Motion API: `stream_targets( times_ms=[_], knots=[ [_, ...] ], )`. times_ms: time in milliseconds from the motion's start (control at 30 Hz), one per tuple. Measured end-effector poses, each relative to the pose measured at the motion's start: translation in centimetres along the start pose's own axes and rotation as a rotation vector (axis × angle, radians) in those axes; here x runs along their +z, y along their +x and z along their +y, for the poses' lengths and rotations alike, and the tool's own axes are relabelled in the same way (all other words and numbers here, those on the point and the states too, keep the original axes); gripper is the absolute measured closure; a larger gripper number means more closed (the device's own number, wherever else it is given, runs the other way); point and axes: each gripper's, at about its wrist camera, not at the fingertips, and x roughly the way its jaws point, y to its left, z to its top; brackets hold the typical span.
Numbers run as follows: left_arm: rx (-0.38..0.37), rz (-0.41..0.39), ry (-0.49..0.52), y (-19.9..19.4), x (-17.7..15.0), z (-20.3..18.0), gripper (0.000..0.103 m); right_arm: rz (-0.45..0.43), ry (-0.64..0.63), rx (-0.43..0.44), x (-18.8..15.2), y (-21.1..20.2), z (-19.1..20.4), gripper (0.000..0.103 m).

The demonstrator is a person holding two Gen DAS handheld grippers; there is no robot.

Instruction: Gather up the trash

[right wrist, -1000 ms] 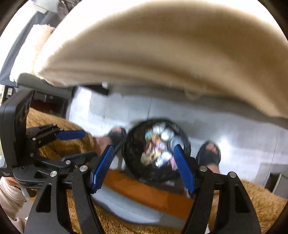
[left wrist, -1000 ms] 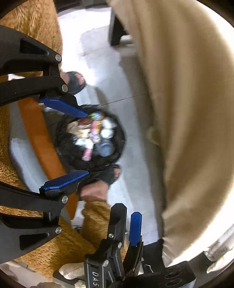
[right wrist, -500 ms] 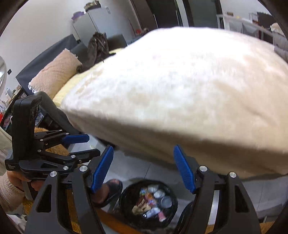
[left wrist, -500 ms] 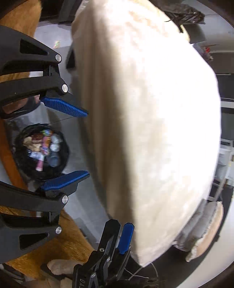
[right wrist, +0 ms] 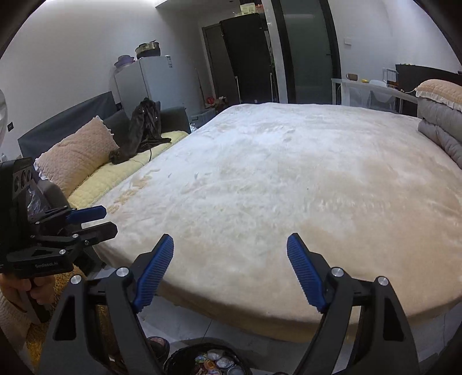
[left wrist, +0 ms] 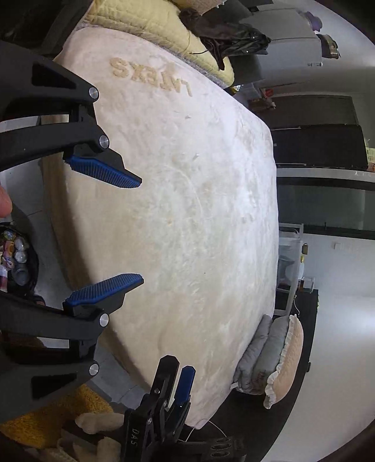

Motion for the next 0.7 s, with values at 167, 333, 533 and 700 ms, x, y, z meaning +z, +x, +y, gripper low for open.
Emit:
stream_targets(
  times_ms=[167,333,533,700],
  knots=[
    [0.004,-0.036,0.014,0.3,0.6,-0.2,0.040,-0.028,-0.011,0.002,0.2,0.3,-0.3,0.016],
    [-0.011,-0.040,0.017,1.3,0.1,0.0,0.006,-0.065,-0.027,-0.028,-0.4,0.7,-0.7,0.005],
    [-0.017,-0.025,0.004,2.9,-0.8,0.4,0.006,-0.069,-0.033,-0.051,-0.7,0.9,-0.8,0.005],
    [-0.020,-0.041,-0.007,2.8,-1.1,0.9,0.006,-0.060,-0.044,-0.045,-0.9,1.3,-0.5,0.005]
  ],
)
